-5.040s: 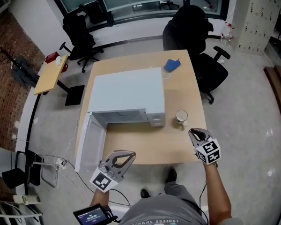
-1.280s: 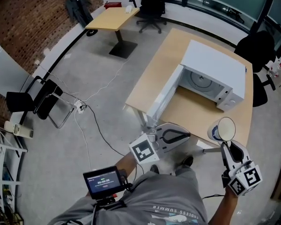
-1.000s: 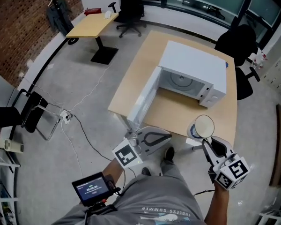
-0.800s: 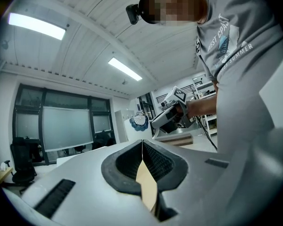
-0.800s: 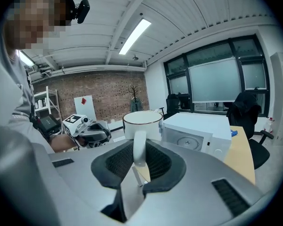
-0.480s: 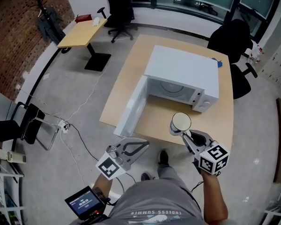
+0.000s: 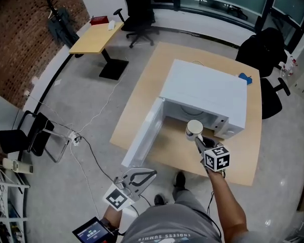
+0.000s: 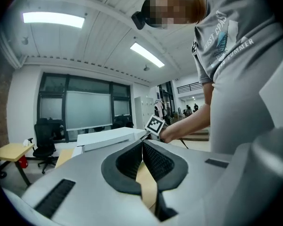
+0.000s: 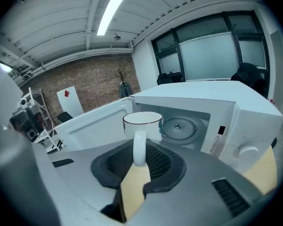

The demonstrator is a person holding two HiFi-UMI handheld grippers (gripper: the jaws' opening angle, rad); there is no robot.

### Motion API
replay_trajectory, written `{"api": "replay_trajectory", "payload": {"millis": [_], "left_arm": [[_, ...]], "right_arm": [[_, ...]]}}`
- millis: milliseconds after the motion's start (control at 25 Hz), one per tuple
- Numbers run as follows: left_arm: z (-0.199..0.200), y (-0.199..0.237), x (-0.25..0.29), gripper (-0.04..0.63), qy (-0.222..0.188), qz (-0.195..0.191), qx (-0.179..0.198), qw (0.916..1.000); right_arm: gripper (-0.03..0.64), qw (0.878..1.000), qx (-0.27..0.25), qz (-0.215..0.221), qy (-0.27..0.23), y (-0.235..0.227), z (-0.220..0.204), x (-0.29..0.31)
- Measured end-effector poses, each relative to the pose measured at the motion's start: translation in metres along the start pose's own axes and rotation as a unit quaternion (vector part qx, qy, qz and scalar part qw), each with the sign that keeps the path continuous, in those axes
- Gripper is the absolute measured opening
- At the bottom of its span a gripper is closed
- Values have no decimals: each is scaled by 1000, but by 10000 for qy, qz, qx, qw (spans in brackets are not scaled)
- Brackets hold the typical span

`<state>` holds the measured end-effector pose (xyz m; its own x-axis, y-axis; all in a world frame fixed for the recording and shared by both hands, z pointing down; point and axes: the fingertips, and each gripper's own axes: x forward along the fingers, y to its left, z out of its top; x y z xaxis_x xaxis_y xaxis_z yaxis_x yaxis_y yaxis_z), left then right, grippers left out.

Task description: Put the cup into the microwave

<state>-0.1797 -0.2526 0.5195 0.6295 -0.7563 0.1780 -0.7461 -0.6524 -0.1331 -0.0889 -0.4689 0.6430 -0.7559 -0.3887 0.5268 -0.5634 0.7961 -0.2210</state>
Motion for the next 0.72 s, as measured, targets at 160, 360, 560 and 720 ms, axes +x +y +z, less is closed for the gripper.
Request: {"api": "replay_trajectory", "payload": {"millis": [160, 360, 560, 720], "left_arm": [[-10, 12, 10, 23, 110, 175, -127, 9997], [-24, 19, 18, 23, 303, 366, -322, 9984], [-25, 25, 19, 23, 267, 497, -461, 9973], [-35, 34, 13, 23, 261, 634, -566, 9960]], "right_arm": [[74, 9994, 84, -316, 88, -46, -7, 54], [74, 9976, 129, -679, 53, -87, -15, 100], [74, 9949, 97, -987, -182, -113, -7, 126], [74, 9927, -195, -1128, -379, -121, -1, 153]]}}
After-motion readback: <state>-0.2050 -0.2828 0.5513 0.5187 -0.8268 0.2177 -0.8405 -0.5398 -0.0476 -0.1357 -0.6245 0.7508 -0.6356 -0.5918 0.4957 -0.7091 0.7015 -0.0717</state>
